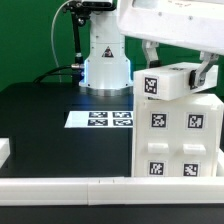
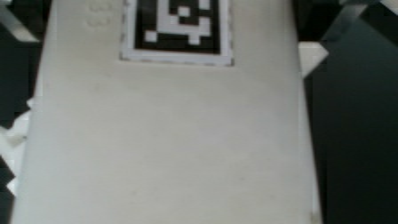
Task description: Assemble cabinet
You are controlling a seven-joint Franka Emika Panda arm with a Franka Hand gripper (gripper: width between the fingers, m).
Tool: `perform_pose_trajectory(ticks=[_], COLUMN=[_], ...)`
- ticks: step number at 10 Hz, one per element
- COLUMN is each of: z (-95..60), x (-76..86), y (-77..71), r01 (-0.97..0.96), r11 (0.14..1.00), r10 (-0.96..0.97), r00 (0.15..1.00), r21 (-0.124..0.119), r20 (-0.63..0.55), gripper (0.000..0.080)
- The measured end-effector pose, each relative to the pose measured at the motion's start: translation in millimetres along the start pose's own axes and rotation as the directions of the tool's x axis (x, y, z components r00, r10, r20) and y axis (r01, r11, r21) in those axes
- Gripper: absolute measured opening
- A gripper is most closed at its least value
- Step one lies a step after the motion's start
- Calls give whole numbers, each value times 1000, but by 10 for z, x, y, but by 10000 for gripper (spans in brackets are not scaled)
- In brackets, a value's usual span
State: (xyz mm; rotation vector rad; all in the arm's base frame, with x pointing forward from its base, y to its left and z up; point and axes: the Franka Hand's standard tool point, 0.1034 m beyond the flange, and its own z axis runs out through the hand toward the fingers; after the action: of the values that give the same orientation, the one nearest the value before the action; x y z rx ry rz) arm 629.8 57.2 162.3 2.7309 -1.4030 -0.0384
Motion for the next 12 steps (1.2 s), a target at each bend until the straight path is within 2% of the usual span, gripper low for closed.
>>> perform_pose_trajectory(ticks=[2, 3, 5, 8, 9, 10, 12], z=[11, 18, 20, 16, 16, 22, 25], x=[5, 4, -71, -93, -102, -117, -122], y=[17, 34, -28, -51, -53, -41, -47], r01=[-222, -363, -614, -713, -773, -852, -822], r11=[975, 932, 790, 701, 634, 521, 568], r10=[222, 361, 610, 710, 769, 849, 818], r00=[974, 931, 786, 697, 629, 513, 560], r21=[12, 20, 8, -5, -16, -41, -34], r20=[33, 59, 98, 100, 111, 129, 133], gripper=[561, 561, 561, 561, 561, 561, 561])
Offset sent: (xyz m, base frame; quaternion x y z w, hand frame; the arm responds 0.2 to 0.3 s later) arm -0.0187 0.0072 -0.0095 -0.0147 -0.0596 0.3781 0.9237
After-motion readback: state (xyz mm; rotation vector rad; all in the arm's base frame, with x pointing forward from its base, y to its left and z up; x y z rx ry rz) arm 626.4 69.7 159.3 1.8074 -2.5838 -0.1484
